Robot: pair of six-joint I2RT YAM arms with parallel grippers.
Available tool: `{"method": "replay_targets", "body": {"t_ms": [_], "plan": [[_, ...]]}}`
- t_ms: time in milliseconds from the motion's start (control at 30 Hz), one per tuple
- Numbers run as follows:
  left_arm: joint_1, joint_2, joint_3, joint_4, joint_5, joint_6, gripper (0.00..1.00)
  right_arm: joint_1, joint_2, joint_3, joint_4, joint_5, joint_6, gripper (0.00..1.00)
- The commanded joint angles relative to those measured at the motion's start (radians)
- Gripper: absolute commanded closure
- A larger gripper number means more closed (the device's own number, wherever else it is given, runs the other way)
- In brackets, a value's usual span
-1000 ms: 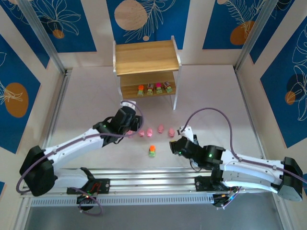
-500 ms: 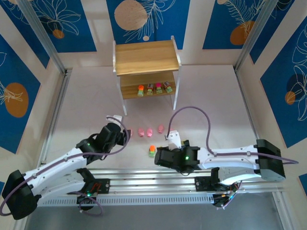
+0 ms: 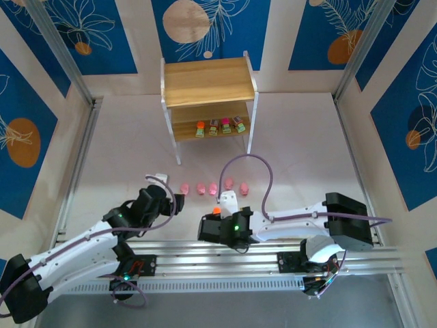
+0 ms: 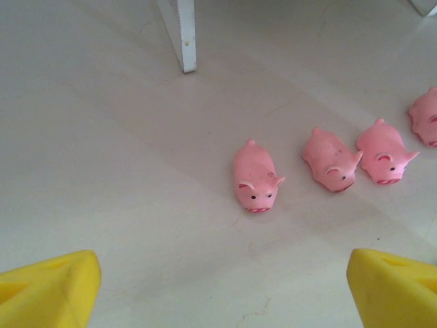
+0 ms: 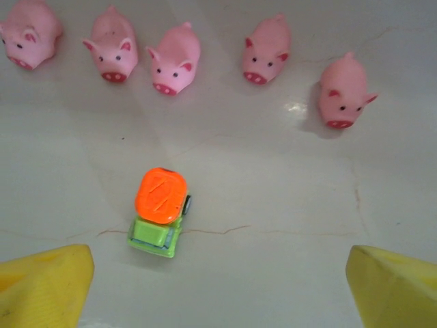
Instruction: Place and organize the plastic toys onto the shelf
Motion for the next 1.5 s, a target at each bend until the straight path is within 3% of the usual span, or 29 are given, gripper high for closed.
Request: {"method": "replay_targets", "body": {"t_ms": [0,233,500,833,1067,1200,1467], "plan": [[-0.004,-0.019,-0.011,-0.008,0.007,-0.006,0.05,0.006,0.040,0.043,0.039,-0.031,0.046,0.07],[-0.003,-0.041,-0.016,-0.026,0.011,-0.017,0.00,-0.011,0.131,0.071,0.107,-0.106,0.055,0.12],[-0.003,-0.113,-0.022,-0.096,-0.003,-0.049,0.00,-0.048,0.164,0.062,0.134,-0.137,0.078,0.31],[-0.002,-0.176,-0.029,-0.148,-0.017,-0.054,0.00,-0.073,0.214,0.076,0.135,-0.149,0.103,0.44],[-0.002,-0.172,-0.029,-0.143,-0.022,-0.052,0.00,-0.065,0.236,0.077,0.099,-0.130,0.154,0.50],[-0.003,-0.165,-0.028,-0.140,-0.021,-0.050,0.00,-0.070,0.252,0.077,0.123,-0.139,0.137,0.57],[-0.002,-0.160,-0.029,-0.139,-0.017,-0.049,0.00,-0.086,0.260,0.070,0.151,-0.146,0.117,0.60]]}}
